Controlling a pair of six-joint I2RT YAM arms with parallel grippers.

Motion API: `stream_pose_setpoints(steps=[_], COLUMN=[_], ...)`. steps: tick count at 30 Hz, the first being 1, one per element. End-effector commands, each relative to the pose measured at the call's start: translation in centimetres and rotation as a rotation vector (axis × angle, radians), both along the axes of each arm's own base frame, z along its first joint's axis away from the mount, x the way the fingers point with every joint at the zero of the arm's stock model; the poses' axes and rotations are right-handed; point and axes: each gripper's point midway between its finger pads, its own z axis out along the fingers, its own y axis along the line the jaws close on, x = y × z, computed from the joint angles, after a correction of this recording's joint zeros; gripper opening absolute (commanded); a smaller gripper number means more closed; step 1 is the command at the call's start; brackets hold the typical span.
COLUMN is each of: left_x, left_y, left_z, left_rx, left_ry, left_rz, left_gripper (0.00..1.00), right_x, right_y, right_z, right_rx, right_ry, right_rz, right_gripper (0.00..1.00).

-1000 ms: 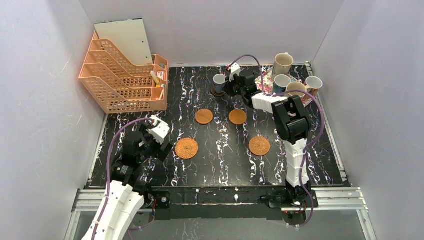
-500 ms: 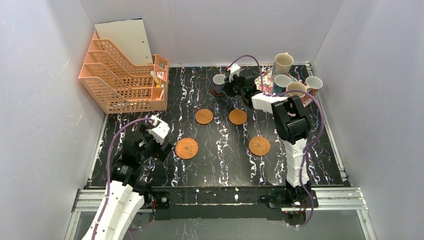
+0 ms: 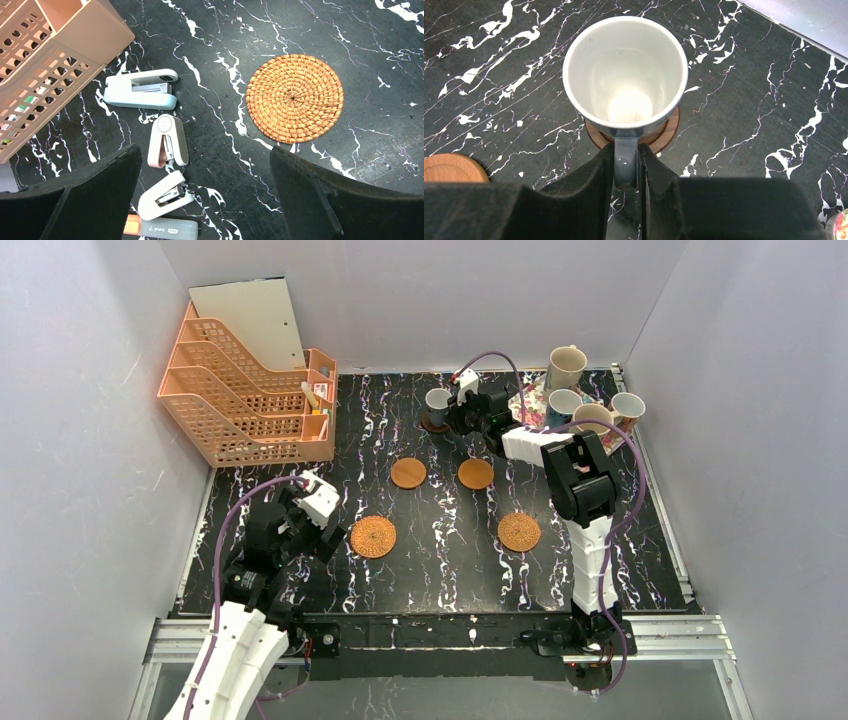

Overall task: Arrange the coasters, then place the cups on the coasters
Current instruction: Place the cup on the coaster.

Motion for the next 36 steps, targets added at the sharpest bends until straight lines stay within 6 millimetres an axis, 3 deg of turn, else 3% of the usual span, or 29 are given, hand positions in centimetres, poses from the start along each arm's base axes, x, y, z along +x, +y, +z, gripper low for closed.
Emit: stream_pose_setpoints(steps=[1,11,17,20,22,24,30,36], left_x=[-0.2,-0.2,-0.2,-0.2,-0.2,-0.2,-0.2,-0.2], left_y=[0.0,-0.1,-0.1,0.0,0.0,0.0,0.0,0.0], left_z=[-0.4,-0.4,-0.4,-0.5,-0.4,-0.4,-0.5,-0.6], left_rx=[-0.004,-0.003,-0.003,-0.002,-0.002,-0.001,0.000,0.001], left_ry=[0.009,0.011,0.011,0.011,0.009,0.010,0.011,0.017], left_rz=[-0.006,-0.009,-0.008,-0.008,-0.008,-0.006,-0.006,-0.006], left_gripper=[0.98,0.98,0.98,0.98,0.98,0.98,0.98,0.98], right_x=[0.8,0.4,-0.2,-0.4,-0.5,-0.8,-1.7,-3.2], right_y=[0.8,0.8,0.8,0.8,0.7,0.6,-0.8,-3.3], right_z=[1.9,2.3,2.4,2.7,3.0,3.5,5.4,9.7], right_rx=[0.014,0.011,0.012,0.012,0.010,0.007,-0.012,0.004], right_ry=[-0.060,-0.064,-0.056,-0.058,-0.054,-0.057,-0.063,-0.091], right_rz=[0.018,0.033,0.048,0.053,0.053,0.057,0.039,0.012], right_gripper=[0.33,0.50,0.69,0.73,0.90,0.97,0.98,0.98])
